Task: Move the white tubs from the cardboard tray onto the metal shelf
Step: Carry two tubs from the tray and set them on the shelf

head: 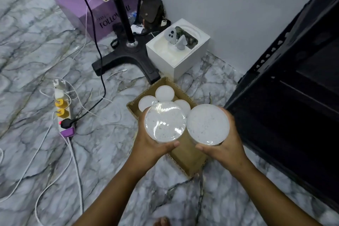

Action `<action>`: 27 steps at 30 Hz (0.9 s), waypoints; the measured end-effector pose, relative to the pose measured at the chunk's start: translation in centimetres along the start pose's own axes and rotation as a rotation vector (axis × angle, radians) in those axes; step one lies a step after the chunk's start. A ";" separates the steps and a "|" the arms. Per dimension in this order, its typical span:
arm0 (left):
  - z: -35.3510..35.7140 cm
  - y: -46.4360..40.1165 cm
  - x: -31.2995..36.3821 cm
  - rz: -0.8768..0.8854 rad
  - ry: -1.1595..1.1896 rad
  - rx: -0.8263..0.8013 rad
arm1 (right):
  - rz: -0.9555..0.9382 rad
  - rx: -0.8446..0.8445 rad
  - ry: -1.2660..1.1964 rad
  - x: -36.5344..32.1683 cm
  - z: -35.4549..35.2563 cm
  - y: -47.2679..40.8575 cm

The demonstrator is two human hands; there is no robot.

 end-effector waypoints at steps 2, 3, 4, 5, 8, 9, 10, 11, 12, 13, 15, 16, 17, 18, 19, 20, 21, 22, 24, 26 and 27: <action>-1.0 0.8 3.7 -0.024 0.019 0.013 | 0.015 0.001 -0.010 -4.0 0.2 0.3; -1.6 1.1 5.4 -0.037 0.027 0.019 | 0.019 -0.001 -0.011 -6.1 0.2 0.4; -2.1 1.5 7.2 -0.046 0.027 0.022 | 0.022 -0.002 -0.012 -8.3 0.2 0.5; -2.6 1.7 9.2 -0.048 0.018 0.020 | 0.025 -0.001 -0.014 -10.5 0.1 0.7; -4.0 2.3 15.2 -0.055 0.012 0.020 | 0.026 0.029 -0.022 -17.1 -0.6 1.1; -4.3 2.4 17.4 -0.053 0.018 0.015 | 0.022 0.043 -0.022 -19.2 -0.9 1.2; -4.6 2.5 19.3 -0.050 0.025 0.013 | 0.014 0.057 -0.019 -21.2 -1.2 1.3; -4.8 2.5 21.3 -0.044 0.031 0.010 | 0.003 0.068 -0.019 -23.2 -1.6 1.4; -5.1 2.6 23.3 -0.038 0.034 0.009 | -0.008 0.080 -0.020 -25.0 -2.1 1.5; -5.3 2.6 25.1 -0.032 0.041 0.010 | -0.019 0.091 -0.022 -26.7 -2.5 1.7; -5.6 2.7 28.4 -0.026 0.059 0.006 | -0.045 0.118 -0.022 -29.9 -3.3 2.1; -5.6 2.7 29.9 -0.028 0.064 0.002 | -0.055 0.132 -0.023 -31.4 -3.7 2.4; -5.6 2.9 31.5 -0.021 0.066 -0.006 | -0.063 0.144 -0.026 -32.8 -4.0 2.8; -5.5 3.0 32.9 -0.009 0.066 -0.014 | -0.068 0.156 -0.029 -34.2 -4.3 3.1; -5.3 3.2 34.3 0.001 0.063 -0.022 | -0.067 0.164 -0.030 -35.4 -4.5 3.5; -5.1 3.5 35.5 0.006 0.058 -0.026 | -0.068 0.169 -0.033 -36.6 -4.8 4.0; -4.8 3.8 36.6 0.010 0.054 -0.030 | -0.071 0.170 -0.038 -37.8 -5.1 4.5; -4.4 4.2 37.7 0.014 0.051 -0.037 | -0.072 0.171 -0.043 -39.0 -5.5 5.1; -3.5 5.3 39.8 0.026 0.040 -0.056 | -0.074 0.178 -0.043 -41.3 -6.5 6.6; -2.2 6.7 42.0 0.037 0.033 -0.072 | -0.081 0.190 -0.034 -43.2 -7.8 8.3; -1.6 7.5 43.2 0.041 0.038 -0.076 | -0.086 0.199 -0.029 -44.0 -8.6 9.3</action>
Point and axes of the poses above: each hand's wrist, its own y-axis away from the middle knuckle, its own z-axis out of the palm, x = y × z, the point moved 4 cm from there along -y, towards the middle knuckle, and after that the axes turned 1 degree about -x, right-handed, at the moved point
